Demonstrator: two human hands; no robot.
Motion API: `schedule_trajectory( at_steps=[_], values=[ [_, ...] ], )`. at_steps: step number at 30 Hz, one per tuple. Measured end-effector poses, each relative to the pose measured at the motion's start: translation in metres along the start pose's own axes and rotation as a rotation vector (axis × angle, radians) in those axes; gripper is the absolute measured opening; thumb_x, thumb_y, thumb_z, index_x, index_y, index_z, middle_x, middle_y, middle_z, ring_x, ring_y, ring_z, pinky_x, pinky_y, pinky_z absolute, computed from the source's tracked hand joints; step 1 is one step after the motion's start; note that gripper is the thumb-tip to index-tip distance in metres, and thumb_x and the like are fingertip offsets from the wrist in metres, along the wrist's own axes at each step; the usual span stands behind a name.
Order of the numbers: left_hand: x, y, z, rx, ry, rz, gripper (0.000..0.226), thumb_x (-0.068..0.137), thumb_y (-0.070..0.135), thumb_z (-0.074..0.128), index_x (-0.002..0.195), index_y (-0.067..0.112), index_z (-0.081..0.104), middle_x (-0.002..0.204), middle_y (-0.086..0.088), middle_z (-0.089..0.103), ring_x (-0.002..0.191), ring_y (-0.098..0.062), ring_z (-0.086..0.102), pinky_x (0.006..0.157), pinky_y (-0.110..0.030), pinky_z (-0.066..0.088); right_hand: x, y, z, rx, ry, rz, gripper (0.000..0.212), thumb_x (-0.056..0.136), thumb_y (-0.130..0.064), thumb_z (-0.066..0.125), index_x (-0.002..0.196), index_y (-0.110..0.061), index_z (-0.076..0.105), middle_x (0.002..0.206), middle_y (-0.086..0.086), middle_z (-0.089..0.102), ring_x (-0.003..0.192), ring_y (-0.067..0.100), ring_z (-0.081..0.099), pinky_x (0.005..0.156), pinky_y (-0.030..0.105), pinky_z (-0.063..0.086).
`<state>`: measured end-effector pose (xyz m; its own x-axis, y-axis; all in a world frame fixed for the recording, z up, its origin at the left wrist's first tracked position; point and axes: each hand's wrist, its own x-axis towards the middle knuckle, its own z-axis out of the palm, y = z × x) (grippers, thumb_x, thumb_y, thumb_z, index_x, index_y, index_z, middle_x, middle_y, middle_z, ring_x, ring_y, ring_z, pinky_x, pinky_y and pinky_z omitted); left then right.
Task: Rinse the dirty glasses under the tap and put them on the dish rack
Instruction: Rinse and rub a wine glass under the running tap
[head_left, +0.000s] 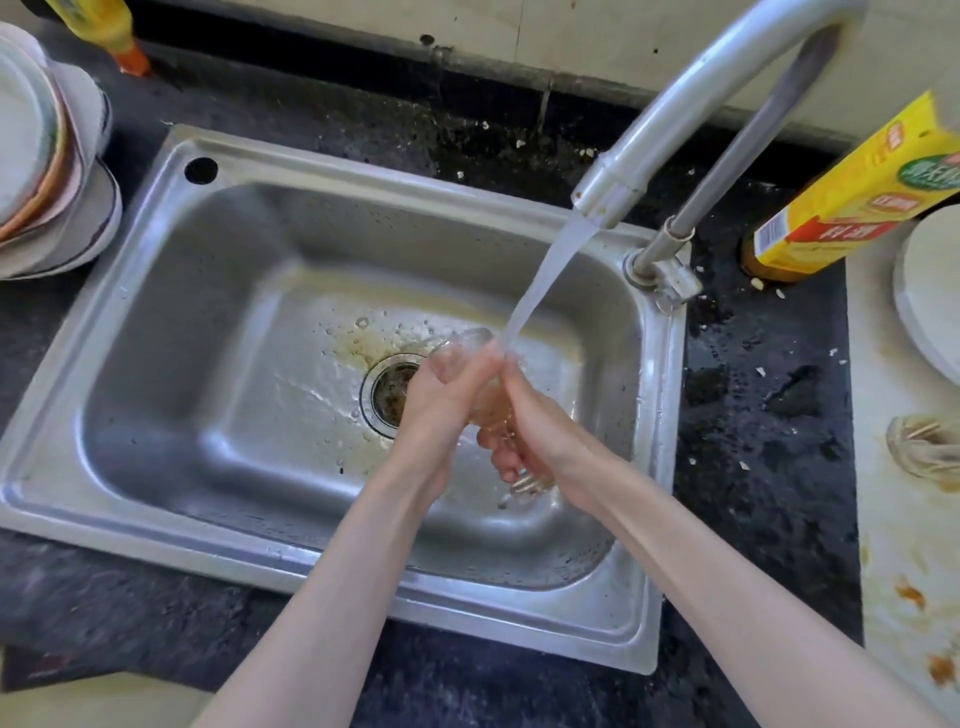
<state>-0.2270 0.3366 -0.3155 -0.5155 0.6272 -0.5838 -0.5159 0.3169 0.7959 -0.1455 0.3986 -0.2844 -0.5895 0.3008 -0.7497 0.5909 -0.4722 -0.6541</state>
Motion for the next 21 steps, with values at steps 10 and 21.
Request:
schedule_trajectory(
  at_steps=[10,21],
  values=[
    [-0.004,0.007,0.002,-0.105,-0.114,-0.03,0.035,0.069,0.049,0.065,0.08,0.016,0.067,0.076,-0.005,0.064,0.076,-0.017,0.06,0.073,-0.029,0.044,0.012,0.011,-0.001,0.398,-0.084,0.204,0.06,0.086,-0.075,0.007,0.065,-0.022,0.023,0.038,-0.004,0.02,0.029,0.007,0.014,0.034,0.011,0.014],
    [-0.006,0.007,0.018,0.009,-0.069,0.036,0.023,0.084,0.038,0.063,0.086,0.017,0.053,0.059,-0.002,0.054,0.041,-0.012,0.048,0.039,-0.019,0.037,0.014,0.008,0.002,0.345,0.102,0.121,0.066,0.088,-0.071,0.017,0.043,-0.024,0.027,0.039,-0.003,0.02,0.033,0.01,0.013,0.039,0.011,0.012]
  ],
)
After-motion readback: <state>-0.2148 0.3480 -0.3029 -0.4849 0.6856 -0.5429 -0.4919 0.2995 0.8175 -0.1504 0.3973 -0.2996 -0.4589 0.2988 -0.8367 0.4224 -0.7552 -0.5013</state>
